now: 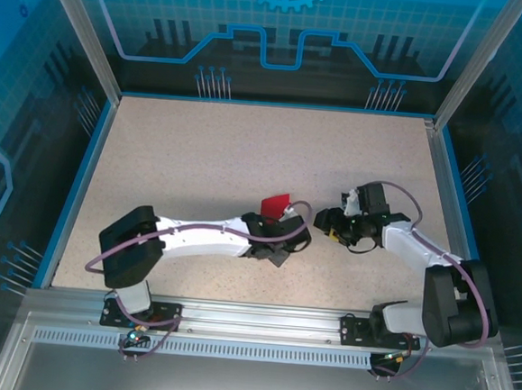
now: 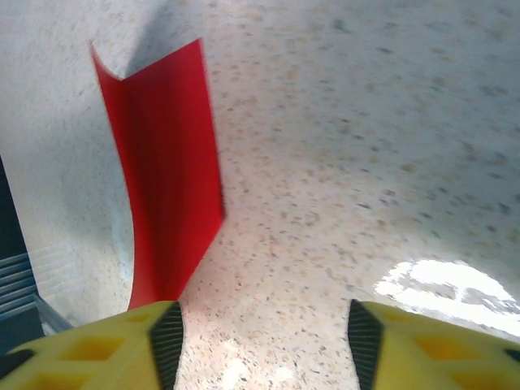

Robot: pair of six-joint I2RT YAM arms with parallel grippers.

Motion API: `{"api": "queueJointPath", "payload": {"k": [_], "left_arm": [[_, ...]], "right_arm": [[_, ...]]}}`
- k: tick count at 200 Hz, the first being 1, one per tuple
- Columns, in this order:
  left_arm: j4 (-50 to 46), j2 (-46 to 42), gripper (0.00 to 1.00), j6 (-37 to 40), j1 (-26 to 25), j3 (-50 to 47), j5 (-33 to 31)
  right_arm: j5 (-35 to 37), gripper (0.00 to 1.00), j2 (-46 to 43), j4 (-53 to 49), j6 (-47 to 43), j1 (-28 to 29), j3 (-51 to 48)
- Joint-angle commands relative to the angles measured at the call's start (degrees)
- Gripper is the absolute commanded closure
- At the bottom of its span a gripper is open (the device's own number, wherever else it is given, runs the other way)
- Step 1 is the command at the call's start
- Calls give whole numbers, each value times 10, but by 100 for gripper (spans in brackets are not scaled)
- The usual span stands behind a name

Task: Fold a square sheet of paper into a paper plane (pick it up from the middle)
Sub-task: Third fold the triangle at the center of the table.

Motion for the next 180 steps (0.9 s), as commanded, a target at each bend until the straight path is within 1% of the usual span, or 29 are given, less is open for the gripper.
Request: {"api": "queueJointPath", "payload": {"k": [1, 23, 36, 50, 61, 67, 85, 112, 147, 180], "left_arm": [[46, -29, 99, 8, 27, -29, 95], [59, -42, 99, 13, 54, -48, 141], [67, -45, 99, 19, 67, -56, 165], [72, -44, 99, 21, 79, -61, 177], [74, -43, 99, 23, 85, -64, 183], [76, -44, 99, 23, 89, -65, 184], [82, -44, 99, 25, 98, -68, 197], [83, -40, 98, 28, 106, -67, 203], [83, -39, 98, 28, 114, -69, 207], [81, -36, 96, 29, 118, -68, 206]], "right_arm": [[-20, 57, 23, 8, -7, 31, 42], [-22, 67, 57, 7, -9, 57, 77], [-24, 69, 77, 2, -11, 68, 97], [-34, 71, 93, -2, -21, 80, 121], [-29, 72, 104, -13, -27, 90, 131], [-28, 72, 112, -16, -29, 94, 153], [-46, 72, 143, -19, -34, 107, 179], [-51, 75, 197, -26, -30, 120, 212], [-46, 80, 248, -37, -28, 122, 236], [-43, 79, 266, -50, -42, 122, 242]]}}
